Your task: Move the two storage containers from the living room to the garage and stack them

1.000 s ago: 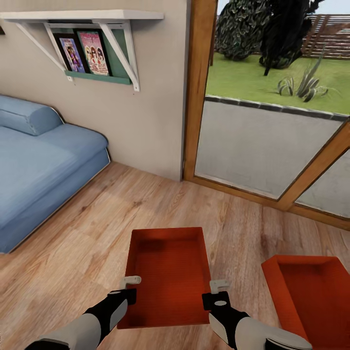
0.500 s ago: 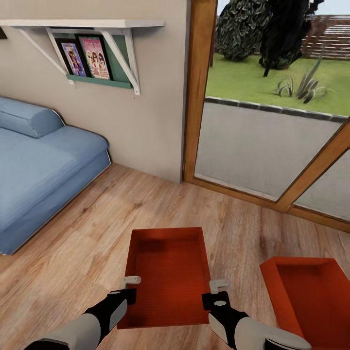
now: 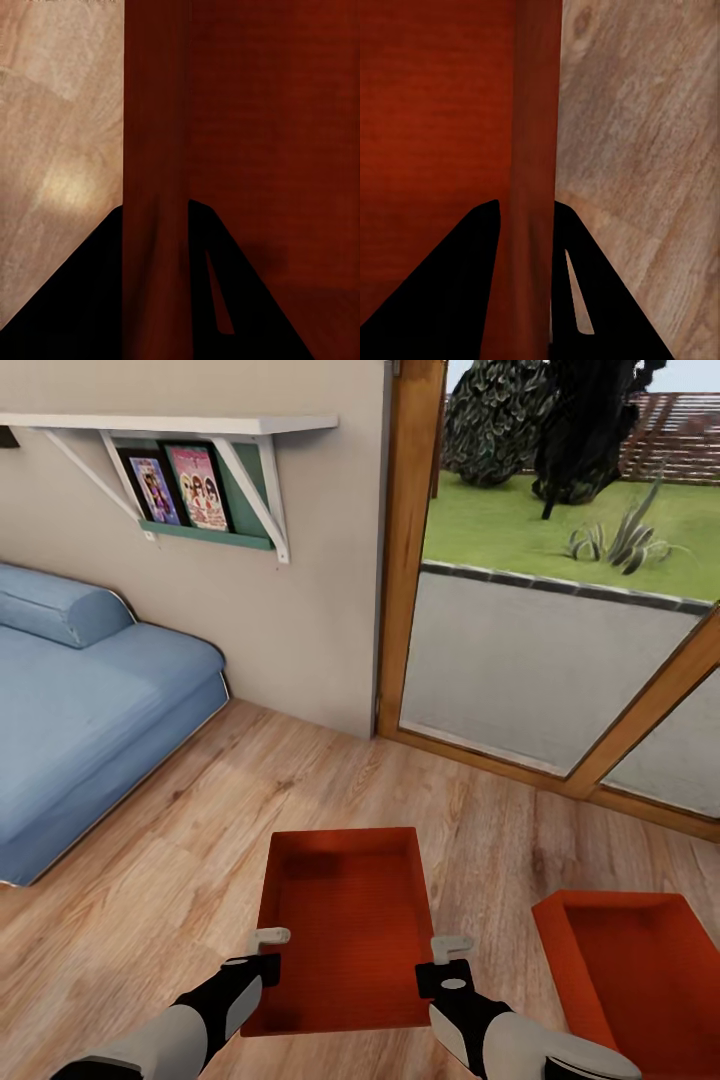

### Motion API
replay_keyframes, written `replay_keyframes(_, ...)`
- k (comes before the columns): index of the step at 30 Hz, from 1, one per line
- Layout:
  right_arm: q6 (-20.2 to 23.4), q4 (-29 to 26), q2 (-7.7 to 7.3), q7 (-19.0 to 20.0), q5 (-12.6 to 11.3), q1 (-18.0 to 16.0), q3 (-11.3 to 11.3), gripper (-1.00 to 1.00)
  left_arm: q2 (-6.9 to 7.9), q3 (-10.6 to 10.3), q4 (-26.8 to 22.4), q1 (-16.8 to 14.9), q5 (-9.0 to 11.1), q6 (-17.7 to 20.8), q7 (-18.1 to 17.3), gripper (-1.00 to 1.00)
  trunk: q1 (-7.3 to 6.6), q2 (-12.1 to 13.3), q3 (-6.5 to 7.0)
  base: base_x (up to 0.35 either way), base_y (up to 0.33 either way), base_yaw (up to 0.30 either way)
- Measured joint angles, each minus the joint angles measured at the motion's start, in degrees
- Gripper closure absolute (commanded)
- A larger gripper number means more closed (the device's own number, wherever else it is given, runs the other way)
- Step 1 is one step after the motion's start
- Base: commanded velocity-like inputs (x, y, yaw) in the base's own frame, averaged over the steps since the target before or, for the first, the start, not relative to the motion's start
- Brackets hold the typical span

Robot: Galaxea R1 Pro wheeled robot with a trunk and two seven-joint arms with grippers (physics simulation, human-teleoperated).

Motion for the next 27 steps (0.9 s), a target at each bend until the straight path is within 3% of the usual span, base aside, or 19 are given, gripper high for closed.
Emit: replay_keyframes(27, 0.02, 0.11, 0.16, -0.09, -0.18, 0.0, 0.15, 1.0, 0.07, -0.13, -0.01, 0.0, 0.09, 0.01, -0.02, 1.0, -5.93, 10.83, 4.85, 0.0, 0.0, 0.0)
